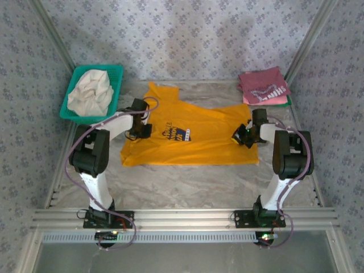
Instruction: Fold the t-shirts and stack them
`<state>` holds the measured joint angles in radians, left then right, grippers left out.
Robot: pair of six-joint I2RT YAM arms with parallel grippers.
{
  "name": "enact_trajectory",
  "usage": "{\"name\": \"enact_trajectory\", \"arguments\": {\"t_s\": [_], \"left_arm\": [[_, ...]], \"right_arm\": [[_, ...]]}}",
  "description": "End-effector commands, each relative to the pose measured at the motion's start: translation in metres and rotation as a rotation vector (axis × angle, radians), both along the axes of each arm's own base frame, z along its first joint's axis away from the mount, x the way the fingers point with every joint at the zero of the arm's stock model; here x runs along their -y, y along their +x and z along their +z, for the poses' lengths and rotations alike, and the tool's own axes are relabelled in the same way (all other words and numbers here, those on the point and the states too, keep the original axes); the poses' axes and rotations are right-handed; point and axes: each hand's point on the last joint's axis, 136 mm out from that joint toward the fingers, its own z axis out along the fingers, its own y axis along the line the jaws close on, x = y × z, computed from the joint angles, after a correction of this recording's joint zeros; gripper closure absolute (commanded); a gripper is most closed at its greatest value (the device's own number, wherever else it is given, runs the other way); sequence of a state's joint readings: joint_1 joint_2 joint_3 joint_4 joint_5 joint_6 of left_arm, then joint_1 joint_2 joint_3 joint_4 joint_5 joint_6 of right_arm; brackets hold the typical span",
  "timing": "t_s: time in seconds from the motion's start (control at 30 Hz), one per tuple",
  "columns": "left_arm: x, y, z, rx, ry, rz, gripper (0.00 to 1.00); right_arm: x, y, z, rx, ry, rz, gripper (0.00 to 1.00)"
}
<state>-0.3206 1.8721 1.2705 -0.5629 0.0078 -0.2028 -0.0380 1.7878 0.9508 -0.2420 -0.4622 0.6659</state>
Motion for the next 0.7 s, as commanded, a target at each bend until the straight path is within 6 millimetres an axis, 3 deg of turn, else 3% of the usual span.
{"name": "enact_trajectory", "arguments": {"t_s": [0.0,0.03,0.1,0.3,0.33,0.37,0.4,0.43,0.5,0.67], "left_arm": [[-0.007,0.007,0.046,0.075,0.006,0.027,0.9],[-0.007,0.007,0.051,0.081,0.009,0.028,0.8],[-0.008,0.007,0.057,0.085,0.009,0.025,0.92],[-0.012,0.012,0.073,0.13,0.028,0.028,0.94],[-0.011,0.013,0.073,0.136,0.027,0.026,0.85],[-0.011,0.014,0.07,0.133,0.028,0.021,0.65],[-0.011,0.015,0.066,0.119,0.032,0.017,0.51],[-0.009,0.016,0.062,0.102,0.032,0.008,0.49],[-0.008,0.016,0.049,0.056,0.035,0.006,0.36],[-0.003,0.03,0.023,0.006,0.021,0.013,0.34]], "right_arm": [[0.007,-0.014,-0.019,-0.081,-0.017,-0.027,1.0],[0.007,-0.014,-0.02,-0.081,-0.018,-0.027,1.0],[0.008,-0.014,-0.02,-0.082,-0.02,-0.029,1.0],[0.007,-0.015,-0.019,-0.084,-0.018,-0.025,1.0],[0.007,-0.015,-0.019,-0.086,-0.017,-0.025,1.0],[0.007,-0.015,-0.019,-0.085,-0.018,-0.025,1.0],[0.007,-0.015,-0.02,-0.086,-0.018,-0.025,1.0],[0.007,-0.015,-0.02,-0.086,-0.018,-0.024,1.0],[0.006,-0.015,-0.019,-0.085,-0.016,-0.023,1.0],[0.007,-0.016,-0.02,-0.089,-0.015,-0.021,1.0]]}}
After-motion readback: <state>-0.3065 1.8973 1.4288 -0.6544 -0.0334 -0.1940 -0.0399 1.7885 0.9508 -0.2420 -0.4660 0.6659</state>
